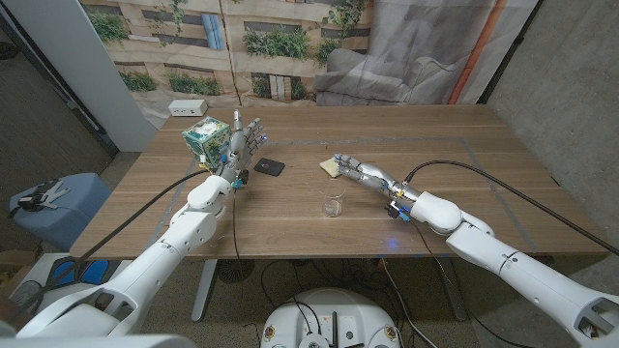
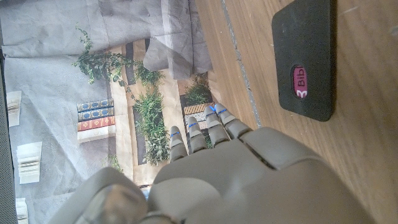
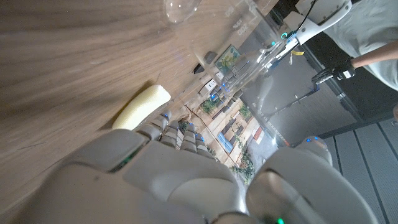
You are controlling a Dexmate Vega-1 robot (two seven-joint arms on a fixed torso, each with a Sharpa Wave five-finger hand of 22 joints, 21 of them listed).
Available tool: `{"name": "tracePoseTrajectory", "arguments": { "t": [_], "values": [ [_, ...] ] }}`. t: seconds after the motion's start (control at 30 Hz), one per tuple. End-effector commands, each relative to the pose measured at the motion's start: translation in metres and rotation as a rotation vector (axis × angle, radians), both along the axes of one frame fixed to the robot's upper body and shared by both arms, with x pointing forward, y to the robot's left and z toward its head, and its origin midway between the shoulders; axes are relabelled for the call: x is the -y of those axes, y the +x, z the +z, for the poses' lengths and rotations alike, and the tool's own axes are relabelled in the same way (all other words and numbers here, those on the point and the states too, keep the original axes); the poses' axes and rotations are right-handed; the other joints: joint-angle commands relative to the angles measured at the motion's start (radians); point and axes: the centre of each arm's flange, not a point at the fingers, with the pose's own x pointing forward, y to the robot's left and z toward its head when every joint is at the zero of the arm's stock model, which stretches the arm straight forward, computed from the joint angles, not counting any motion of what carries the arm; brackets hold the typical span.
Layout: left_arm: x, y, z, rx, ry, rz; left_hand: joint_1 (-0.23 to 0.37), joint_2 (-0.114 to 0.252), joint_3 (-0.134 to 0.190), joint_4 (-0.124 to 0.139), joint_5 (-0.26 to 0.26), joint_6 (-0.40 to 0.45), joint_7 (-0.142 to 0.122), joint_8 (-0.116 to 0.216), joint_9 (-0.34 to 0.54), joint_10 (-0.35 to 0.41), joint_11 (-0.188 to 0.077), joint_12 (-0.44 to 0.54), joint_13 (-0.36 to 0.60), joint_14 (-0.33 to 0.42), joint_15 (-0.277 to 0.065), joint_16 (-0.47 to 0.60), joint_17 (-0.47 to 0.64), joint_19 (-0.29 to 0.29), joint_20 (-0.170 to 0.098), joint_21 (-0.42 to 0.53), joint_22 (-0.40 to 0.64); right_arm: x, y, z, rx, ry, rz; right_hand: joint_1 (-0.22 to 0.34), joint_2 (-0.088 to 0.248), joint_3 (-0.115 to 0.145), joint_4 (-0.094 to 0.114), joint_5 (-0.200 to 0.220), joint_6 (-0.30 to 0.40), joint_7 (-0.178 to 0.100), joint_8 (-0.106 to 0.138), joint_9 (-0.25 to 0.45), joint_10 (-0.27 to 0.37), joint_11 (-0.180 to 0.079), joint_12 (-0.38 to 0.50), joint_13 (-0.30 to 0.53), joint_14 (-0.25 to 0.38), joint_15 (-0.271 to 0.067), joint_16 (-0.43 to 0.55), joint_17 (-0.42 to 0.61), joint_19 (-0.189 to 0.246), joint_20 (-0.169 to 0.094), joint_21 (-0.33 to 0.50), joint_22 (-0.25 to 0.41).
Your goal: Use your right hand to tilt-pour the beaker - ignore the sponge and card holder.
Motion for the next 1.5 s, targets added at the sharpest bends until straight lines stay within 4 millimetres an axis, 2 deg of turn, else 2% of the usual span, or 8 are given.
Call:
{"name": "tracePoseTrajectory", "arguments": {
  "t": [0.03,0.33,0.83,1.1,1.5],
  "values": [
    [0.000,0.000,0.000,0.000,0.000,0.000,0.002,0.026,-0.005,-0.001,0.004,-0.004,-0.002,0.003,0.003,0.009,0.001,0.005,0.003,0.006,0.002,0.004,0.005,0.007,-0.010,0.007,0.003,0.001,0.001,0.006,-0.065,0.163,-0.071,-0.011,0.019,-0.003,0.013,0.003,0.004,0.002,-0.004,0.000,0.009,-0.006,0.007,-0.005,0.007,-0.005,0.005,-0.001,0.007,-0.015,0.007,-0.001],
    [0.000,0.000,0.000,0.000,0.000,0.000,0.002,0.026,-0.005,-0.001,0.004,-0.003,-0.001,0.004,0.003,0.010,0.000,0.006,0.003,0.006,0.000,0.005,0.005,0.007,-0.010,0.007,0.003,0.009,0.006,0.014,-0.046,0.203,-0.129,-0.026,0.036,-0.003,0.024,0.002,0.009,0.005,-0.009,0.000,0.014,-0.006,0.005,-0.015,0.009,-0.013,0.004,-0.005,0.026,-0.025,0.014,-0.001],
    [0.000,0.000,0.000,0.000,0.000,0.000,0.002,0.026,-0.005,-0.001,0.004,-0.005,-0.002,0.003,0.003,0.010,0.000,0.006,0.003,0.007,0.000,0.005,0.005,0.007,-0.010,0.007,0.003,0.026,0.020,0.032,-0.083,0.270,-0.195,-0.039,0.054,-0.003,0.034,0.000,0.031,0.003,-0.009,0.000,0.030,-0.004,0.006,-0.026,0.020,-0.012,0.005,-0.012,0.045,-0.024,0.017,-0.001],
    [0.000,0.000,0.000,0.000,0.000,0.000,0.002,0.026,-0.005,-0.001,0.004,-0.003,-0.002,0.004,0.003,0.010,0.001,0.006,0.003,0.006,0.001,0.004,0.005,0.006,-0.010,0.007,0.003,0.028,0.026,0.038,-0.083,0.280,-0.239,-0.048,0.062,-0.004,0.040,-0.001,0.043,0.001,-0.009,0.000,0.041,-0.002,0.007,-0.030,0.020,-0.012,0.003,-0.014,0.046,-0.023,0.016,-0.001],
    [0.000,0.000,0.000,0.000,0.000,0.000,0.002,0.026,-0.005,-0.001,0.005,-0.002,-0.002,0.004,0.003,0.011,0.001,0.006,0.003,0.007,0.001,0.005,0.005,0.006,-0.010,0.007,0.003,0.040,0.038,0.042,-0.093,0.382,-0.213,-0.064,0.080,-0.004,0.052,-0.002,0.061,-0.009,-0.009,0.000,0.044,0.000,0.004,-0.036,0.012,-0.019,-0.001,-0.018,0.054,-0.021,0.016,-0.001]
  ]
}}
